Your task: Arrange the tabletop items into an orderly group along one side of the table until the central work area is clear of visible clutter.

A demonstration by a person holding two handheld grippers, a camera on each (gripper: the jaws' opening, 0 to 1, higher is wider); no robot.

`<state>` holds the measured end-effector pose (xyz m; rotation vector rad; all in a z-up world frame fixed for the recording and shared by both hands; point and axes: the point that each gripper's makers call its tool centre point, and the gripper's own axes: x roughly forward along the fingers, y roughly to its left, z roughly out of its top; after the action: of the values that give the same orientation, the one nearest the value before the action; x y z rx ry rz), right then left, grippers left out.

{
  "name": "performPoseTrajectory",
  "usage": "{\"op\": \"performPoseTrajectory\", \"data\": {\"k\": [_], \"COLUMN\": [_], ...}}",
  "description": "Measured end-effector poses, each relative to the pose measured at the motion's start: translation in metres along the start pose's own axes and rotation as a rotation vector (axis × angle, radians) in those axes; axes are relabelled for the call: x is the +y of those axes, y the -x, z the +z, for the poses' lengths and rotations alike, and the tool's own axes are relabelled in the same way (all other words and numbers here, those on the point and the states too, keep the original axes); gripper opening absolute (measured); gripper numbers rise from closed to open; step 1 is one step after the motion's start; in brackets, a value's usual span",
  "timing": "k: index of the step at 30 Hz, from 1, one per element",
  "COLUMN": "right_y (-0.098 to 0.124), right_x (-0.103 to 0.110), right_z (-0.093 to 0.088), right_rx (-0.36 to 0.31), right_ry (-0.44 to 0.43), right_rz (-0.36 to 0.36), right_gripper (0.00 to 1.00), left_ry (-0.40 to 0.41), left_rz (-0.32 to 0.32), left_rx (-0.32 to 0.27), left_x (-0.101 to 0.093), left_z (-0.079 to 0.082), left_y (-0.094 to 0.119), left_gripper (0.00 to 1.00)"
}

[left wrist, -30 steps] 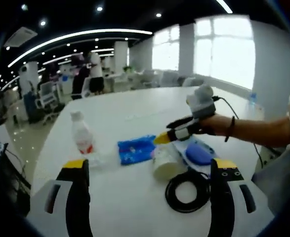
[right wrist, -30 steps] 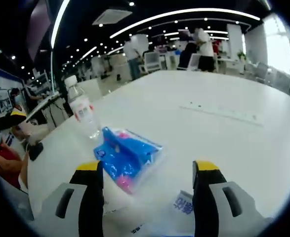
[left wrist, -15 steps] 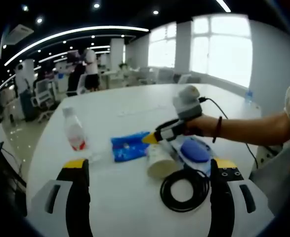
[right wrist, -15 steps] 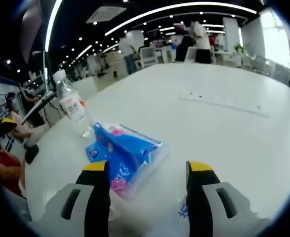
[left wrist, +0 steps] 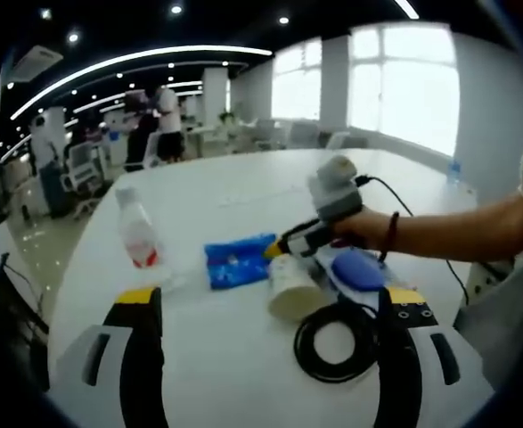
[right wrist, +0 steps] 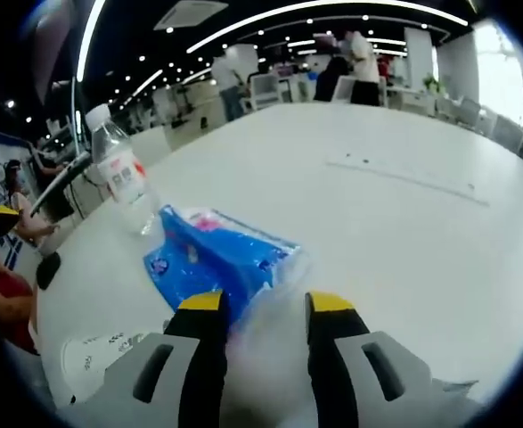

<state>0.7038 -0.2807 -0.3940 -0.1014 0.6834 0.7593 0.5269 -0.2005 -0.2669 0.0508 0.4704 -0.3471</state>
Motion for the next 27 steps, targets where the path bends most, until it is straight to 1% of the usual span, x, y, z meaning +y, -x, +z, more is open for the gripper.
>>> {"op": "performPoseTrajectory", "data": {"k": [2,4,6,8,9,11,15,18,21,23,25,26,27], "right_y": [-0.0002,-0.0007,-0.0006,-0.0007,-0.0006,-0.0005,-0.0007,-0.001,-0.0023,-0.0022,-0.0024,-0.0023,-0.0024], "right_x": [-0.0005,0.0008,0.0013,0.0011,0.0013,0.0007,-0.0005,-0.0001,0.0002,0.0003,0.0007,0.0018,0.0016], "right_z": [0.0006,0.0011,0.0021,0.0026,0.0025,0.0023,-0.0028,-0.0025,-0.0022,-0.0018,-0.0016,-0.002,-0.0021], "right_rx": [-0.005,-0.001,-0.005,-0.007,-0.007,-0.008,0.009,0.01,0.008,0.007,0.009,0.008,0.009], "right_ry": [-0.006,-0.01,-0.015,-0.01,-0.006,-0.007,0.01,0.016,-0.003,-0.002,0.061,0.068,0.057], "right_rz": [-0.006,-0.005,-0.011,-0.018,-0.02,-0.026,-0.043,-0.053,-0.052,-0.05,-0.049,-0.048,-0.05], "right_gripper": [0.32,0.28,0.24,0.23,0.21,0.19,0.11,0.1,0.07,0.06,0.05,0.04,0.04], "left_ry": [-0.002,0.007,0.013,0.013,0.014,0.019,0.023,0.017,0.017,0.05,0.114,0.129,0.116], "left_rz": [0.01,0.015,0.017,0.018,0.018,0.017,0.01,0.01,0.015,-0.008,-0.039,-0.048,-0.042], "left_rx": [0.005,0.01,0.006,0.002,0.0,-0.019,-0.015,-0.009,-0.004,-0.022,-0.035,-0.042,-0.039], "left_x": [0.0031,0.0046,0.0053,0.0062,0.0066,0.0061,0.0042,0.0038,0.0049,0.0026,-0.0018,-0.0027,-0.0016], "left_z": [-0.0023,-0.004,-0.0038,-0.0036,-0.0032,0.0,0.0002,-0.0006,-0.0011,0.0011,0.0022,0.0027,0.002], "left_y": [-0.001,-0.0006,0.0003,0.0004,0.0005,0.0006,-0.0009,-0.0018,-0.0024,-0.0027,-0.0029,-0.0025,-0.0021], "left_gripper": [0.97,0.97,0.97,0.97,0.97,0.98,0.98,0.98,0.98,0.97,0.98,0.98,0.98]}}
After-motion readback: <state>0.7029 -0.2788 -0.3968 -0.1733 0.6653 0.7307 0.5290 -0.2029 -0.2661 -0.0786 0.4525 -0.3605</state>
